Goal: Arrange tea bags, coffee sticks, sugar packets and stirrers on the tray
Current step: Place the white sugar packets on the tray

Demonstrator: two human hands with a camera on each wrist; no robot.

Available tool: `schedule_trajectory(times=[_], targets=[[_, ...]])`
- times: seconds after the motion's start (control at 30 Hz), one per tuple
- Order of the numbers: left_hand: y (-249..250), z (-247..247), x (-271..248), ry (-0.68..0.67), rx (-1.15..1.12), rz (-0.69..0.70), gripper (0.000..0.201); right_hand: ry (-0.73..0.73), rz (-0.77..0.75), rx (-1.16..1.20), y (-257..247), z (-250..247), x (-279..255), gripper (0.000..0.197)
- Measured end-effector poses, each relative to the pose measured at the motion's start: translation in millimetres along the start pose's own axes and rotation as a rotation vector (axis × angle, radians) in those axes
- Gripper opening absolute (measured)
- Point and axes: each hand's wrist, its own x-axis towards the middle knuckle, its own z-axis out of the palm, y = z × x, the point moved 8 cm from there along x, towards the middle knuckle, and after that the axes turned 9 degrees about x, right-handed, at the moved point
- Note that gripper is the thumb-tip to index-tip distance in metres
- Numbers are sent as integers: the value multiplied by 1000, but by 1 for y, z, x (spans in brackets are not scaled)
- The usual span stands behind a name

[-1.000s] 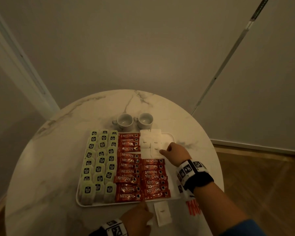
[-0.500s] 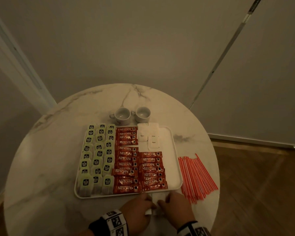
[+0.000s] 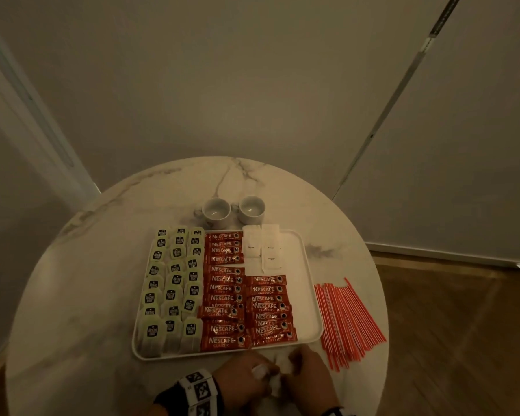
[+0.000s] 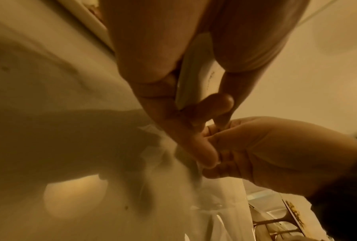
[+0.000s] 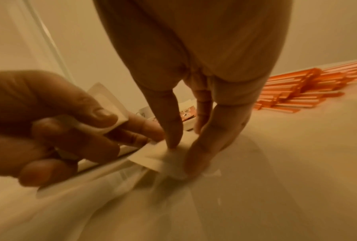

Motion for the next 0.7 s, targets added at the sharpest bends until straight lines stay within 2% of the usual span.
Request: schedule_trajectory(times=[0.07,0.13,0.2,0.27,0.33,0.37,0.43,0.5,0.6,0.7], targets=[[7,-5,-3,6,-27,29,29,-24,-31,32,0,-5,-1,22],[14,-16,-10,20,-157,46,25,-68,-108,80,-12,-14,-7,16],[22,-29,-19,6,-339,36,25,-135,-169,155,-37,-28,-15,9],[25,-46,-26,10,-479,5,25,-184,-228,215,-68,-44,-19,10],[23,-76,-27,106,-478,-18,21,-146,-312,193,-103,-63,-8,14],[20,-95,-25,199,-385,-23,17,-104,-352,161,-121,-73,1,14],[15,-139,-19,413,-55,-44,14,-17,-403,115,-154,-87,27,13],[9,-171,-7,539,247,-77,17,46,-425,79,-181,-94,59,14],[-4,-187,22,493,490,-140,32,57,-350,-3,-203,-85,102,22],[-9,-187,45,406,605,-179,33,26,-276,-90,-213,-67,125,24]])
